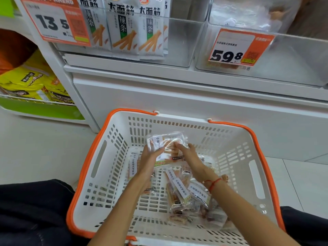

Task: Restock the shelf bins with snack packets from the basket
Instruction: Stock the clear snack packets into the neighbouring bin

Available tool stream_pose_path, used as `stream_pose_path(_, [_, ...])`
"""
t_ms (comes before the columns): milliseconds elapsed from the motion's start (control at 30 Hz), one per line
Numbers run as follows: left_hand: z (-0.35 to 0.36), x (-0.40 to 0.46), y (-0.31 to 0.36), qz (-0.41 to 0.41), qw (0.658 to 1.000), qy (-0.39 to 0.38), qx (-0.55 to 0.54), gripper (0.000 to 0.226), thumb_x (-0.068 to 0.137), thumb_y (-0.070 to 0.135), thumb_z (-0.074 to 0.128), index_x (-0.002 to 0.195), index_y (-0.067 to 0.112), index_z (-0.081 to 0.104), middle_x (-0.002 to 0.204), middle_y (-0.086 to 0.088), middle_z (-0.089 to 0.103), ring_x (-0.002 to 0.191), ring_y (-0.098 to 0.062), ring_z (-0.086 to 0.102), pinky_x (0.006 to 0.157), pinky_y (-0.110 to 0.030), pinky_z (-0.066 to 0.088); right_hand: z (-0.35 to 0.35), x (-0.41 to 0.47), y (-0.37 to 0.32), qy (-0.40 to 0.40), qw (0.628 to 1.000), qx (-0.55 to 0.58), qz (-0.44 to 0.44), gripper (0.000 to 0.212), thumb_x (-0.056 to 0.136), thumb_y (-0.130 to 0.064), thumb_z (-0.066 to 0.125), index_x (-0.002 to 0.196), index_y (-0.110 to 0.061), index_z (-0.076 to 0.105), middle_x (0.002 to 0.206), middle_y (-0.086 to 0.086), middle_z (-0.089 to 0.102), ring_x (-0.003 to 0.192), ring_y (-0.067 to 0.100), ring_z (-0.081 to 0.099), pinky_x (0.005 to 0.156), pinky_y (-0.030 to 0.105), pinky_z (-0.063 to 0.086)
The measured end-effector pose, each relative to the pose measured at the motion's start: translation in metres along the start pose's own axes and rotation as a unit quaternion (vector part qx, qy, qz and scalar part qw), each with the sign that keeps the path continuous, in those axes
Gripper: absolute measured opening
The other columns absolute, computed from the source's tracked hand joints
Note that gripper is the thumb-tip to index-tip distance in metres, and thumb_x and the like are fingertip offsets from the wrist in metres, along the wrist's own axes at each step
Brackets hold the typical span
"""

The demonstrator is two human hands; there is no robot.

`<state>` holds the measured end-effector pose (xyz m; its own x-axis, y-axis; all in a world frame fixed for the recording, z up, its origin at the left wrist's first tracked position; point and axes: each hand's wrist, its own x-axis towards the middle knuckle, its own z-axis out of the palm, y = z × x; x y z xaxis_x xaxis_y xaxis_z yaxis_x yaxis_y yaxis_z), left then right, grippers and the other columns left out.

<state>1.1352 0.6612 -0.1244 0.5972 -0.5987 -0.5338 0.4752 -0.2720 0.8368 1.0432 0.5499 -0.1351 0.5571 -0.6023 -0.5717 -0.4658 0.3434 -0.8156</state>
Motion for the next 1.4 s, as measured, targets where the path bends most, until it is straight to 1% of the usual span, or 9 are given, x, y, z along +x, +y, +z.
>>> stream_pose_path(133, [0.003,-0.005,0.025,0.040,0.998,-0.056,0.010,0.080,0.092,0.031,0.057,0.152,0.025,0.004,0.159,0.003,0.004,0.146,-0.021,0.012,0.115,-0.044,0.016,-0.044,-0.009,-0.040,-0.120,0.990,-0.075,0.021,0.111,0.060,-0.058,0.078,0.148,-0.019,0.023,0.146,0.003,0.041,0.131,0.025,0.042,0.113,0.051,0.028])
stream_pose_path(300, [0.016,-0.025,0.071,0.081,0.989,-0.117,0.026,0.074,0.088,0.031,0.059,0.149,0.030,0.016,0.152,0.008,0.029,0.134,-0.014,0.037,0.114,-0.038,0.024,-0.077,-0.042,-0.106,-0.162,0.974,-0.154,-0.033,0.044,0.085,-0.032,0.068,0.124,-0.016,0.057,0.120,-0.001,0.066,0.117,0.015,0.057,0.105,0.041,0.040])
stream_pose_path(400, [0.031,-0.038,0.098,0.139,0.978,-0.135,0.076,0.026,0.096,0.011,0.043,0.112,0.032,0.045,0.124,0.002,0.049,0.106,-0.007,0.051,0.092,-0.023,0.041,-0.090,-0.067,-0.141,-0.139,0.959,-0.224,-0.105,0.034,0.089,-0.026,0.064,0.122,-0.021,0.055,0.119,0.001,0.064,0.112,0.015,0.059,0.097,0.035,0.045])
stream_pose_path(600, [0.060,-0.057,0.146,0.276,0.938,-0.151,0.146,0.046,0.095,0.016,0.053,0.134,0.034,0.037,0.137,0.007,0.044,0.127,-0.009,0.042,0.090,-0.014,0.039,-0.130,-0.108,-0.202,-0.010,0.905,-0.299,-0.301,0.036,0.075,-0.018,0.079,0.104,-0.021,0.059,0.099,-0.001,0.065,0.093,0.016,0.062,0.083,0.026,0.053])
stream_pose_path(733, [0.084,-0.081,0.186,0.394,0.887,-0.146,0.193,0.037,0.088,0.031,0.063,0.110,0.053,0.043,0.111,0.038,0.048,0.105,0.023,0.044,0.081,-0.004,0.037,-0.163,-0.146,-0.229,0.050,0.887,-0.263,-0.377,0.062,0.068,-0.023,0.084,0.120,-0.027,0.050,0.110,-0.003,0.065,0.098,0.016,0.066,0.083,0.037,0.057])
stream_pose_path(1000, [0.161,-0.091,0.268,0.527,0.798,-0.083,0.279,0.045,0.076,0.039,0.075,0.107,0.048,0.044,0.109,0.030,0.055,0.093,0.003,0.059,0.075,-0.023,0.054,-0.221,-0.178,-0.252,0.172,0.817,-0.201,-0.512,0.069,0.074,-0.015,0.076,0.130,-0.028,0.038,0.111,-0.006,0.063,0.099,0.012,0.065,0.084,0.038,0.057])
stream_pose_path(1133, [0.198,-0.078,0.298,0.610,0.699,0.011,0.371,0.040,0.073,0.047,0.074,0.097,0.036,0.045,0.101,0.014,0.063,0.089,-0.013,0.060,0.068,-0.033,0.049,-0.236,-0.160,-0.256,0.336,0.713,-0.272,-0.553,0.063,0.080,-0.017,0.073,0.125,-0.031,0.032,0.107,-0.006,0.058,0.083,0.015,0.063,0.066,0.041,0.057])
stream_pose_path(1267, [0.227,-0.050,0.324,0.665,0.607,0.101,0.423,0.038,0.069,0.046,0.074,0.096,0.028,0.055,0.100,0.011,0.057,0.097,-0.016,0.046,0.073,-0.029,0.037,-0.239,-0.142,-0.269,0.460,0.591,-0.372,-0.549,0.058,0.083,-0.021,0.070,0.122,-0.027,0.028,0.089,-0.011,0.048,0.053,0.009,0.042,0.037,0.016,0.029])
stream_pose_path(1400, [0.252,-0.025,0.343,0.604,0.563,0.142,0.546,0.046,0.073,0.054,0.066,0.108,0.025,0.058,0.110,0.003,0.063,0.109,-0.021,0.048,0.086,-0.034,0.034,-0.248,-0.115,-0.286,0.445,0.645,-0.376,-0.495,0.052,0.089,-0.024,0.062,0.123,-0.030,0.022,0.097,-0.001,0.059,0.065,0.027,0.061,0.048,0.037,0.046])
